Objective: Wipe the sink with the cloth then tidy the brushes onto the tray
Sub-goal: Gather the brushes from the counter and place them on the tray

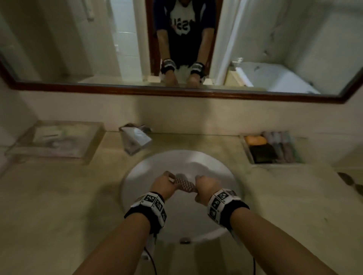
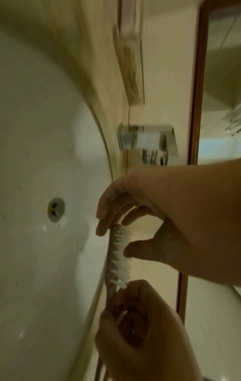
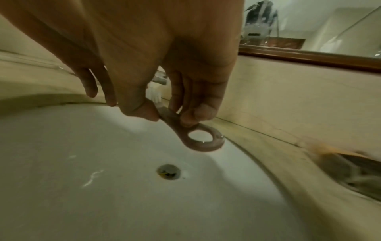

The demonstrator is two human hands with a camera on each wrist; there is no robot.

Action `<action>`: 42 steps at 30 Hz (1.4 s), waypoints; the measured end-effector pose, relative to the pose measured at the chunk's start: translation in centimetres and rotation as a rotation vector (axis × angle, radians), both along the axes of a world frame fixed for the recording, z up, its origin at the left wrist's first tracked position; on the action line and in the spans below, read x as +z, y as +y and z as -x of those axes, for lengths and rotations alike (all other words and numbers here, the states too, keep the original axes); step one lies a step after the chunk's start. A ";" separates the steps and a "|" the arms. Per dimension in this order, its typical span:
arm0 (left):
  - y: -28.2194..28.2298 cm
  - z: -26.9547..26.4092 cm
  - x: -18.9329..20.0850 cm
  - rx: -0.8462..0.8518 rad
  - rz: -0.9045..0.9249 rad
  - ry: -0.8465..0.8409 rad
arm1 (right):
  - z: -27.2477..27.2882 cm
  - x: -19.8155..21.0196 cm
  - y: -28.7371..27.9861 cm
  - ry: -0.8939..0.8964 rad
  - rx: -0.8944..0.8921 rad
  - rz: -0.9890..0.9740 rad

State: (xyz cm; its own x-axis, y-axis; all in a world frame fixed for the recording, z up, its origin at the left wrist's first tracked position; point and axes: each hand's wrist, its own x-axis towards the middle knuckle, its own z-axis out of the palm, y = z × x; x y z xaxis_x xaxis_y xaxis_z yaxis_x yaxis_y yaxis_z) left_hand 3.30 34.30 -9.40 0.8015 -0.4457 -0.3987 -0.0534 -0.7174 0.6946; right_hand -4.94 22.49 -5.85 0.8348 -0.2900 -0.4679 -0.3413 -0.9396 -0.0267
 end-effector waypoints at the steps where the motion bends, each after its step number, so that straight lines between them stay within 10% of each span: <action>1: -2.2 0.4 0.4 -0.027 0.005 -0.010 | 0.6 0.2 -2.1 -0.014 -0.031 -0.002; 21: -35.7 3.9 2.4 -0.374 0.030 -0.142 | 6.1 0.3 -37.2 -0.176 -0.204 0.041; 42: -37.6 4.9 0.4 -0.608 -0.151 -0.284 | 6.9 -2.5 -40.2 -0.068 -0.245 0.060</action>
